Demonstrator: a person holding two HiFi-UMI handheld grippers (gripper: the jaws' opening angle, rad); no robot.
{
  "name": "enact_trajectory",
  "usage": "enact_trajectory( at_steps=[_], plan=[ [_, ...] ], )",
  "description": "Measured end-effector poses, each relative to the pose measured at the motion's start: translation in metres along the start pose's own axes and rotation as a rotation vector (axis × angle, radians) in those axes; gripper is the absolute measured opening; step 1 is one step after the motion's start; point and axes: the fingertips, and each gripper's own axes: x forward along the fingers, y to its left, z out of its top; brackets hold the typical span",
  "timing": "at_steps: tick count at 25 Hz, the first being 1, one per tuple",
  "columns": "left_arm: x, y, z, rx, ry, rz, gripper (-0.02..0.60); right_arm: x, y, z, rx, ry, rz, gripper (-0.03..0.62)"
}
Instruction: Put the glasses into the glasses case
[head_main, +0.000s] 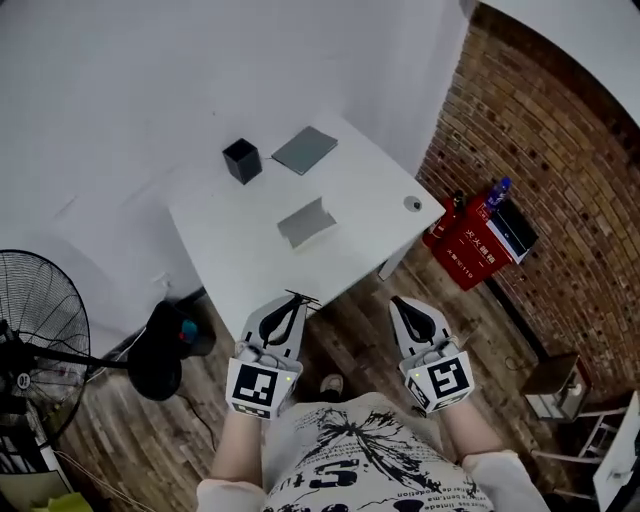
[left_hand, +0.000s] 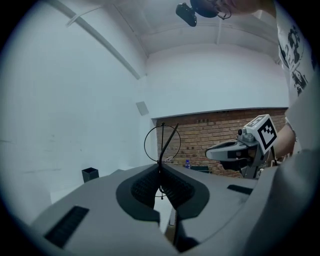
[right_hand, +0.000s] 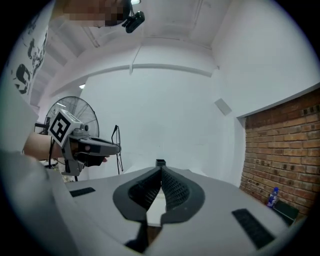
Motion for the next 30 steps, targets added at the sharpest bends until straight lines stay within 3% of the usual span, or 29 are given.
enact_trajectory(
  at_steps=[5,8,25,30],
  plan=[
    [0.042,0.051,-0.006,0.001,0.038,0.026,0.017,0.068,-0.029,0.0,0.023,0.006,-0.015,0.015],
    [0.058,0.074,-0.013,-0.014,0.049,0.062,0.017,0.103,-0.04,-0.003,0.025,0.009,0.019,0.015],
    [0.179,0.143,-0.042,-0.027,0.206,0.284,0.017,0.273,-0.112,-0.018,-0.027,0.05,0.391,0.015],
    [0.218,0.154,-0.069,0.011,0.309,0.287,0.017,0.304,-0.13,-0.035,-0.023,0.081,0.481,0.015]
  ],
)
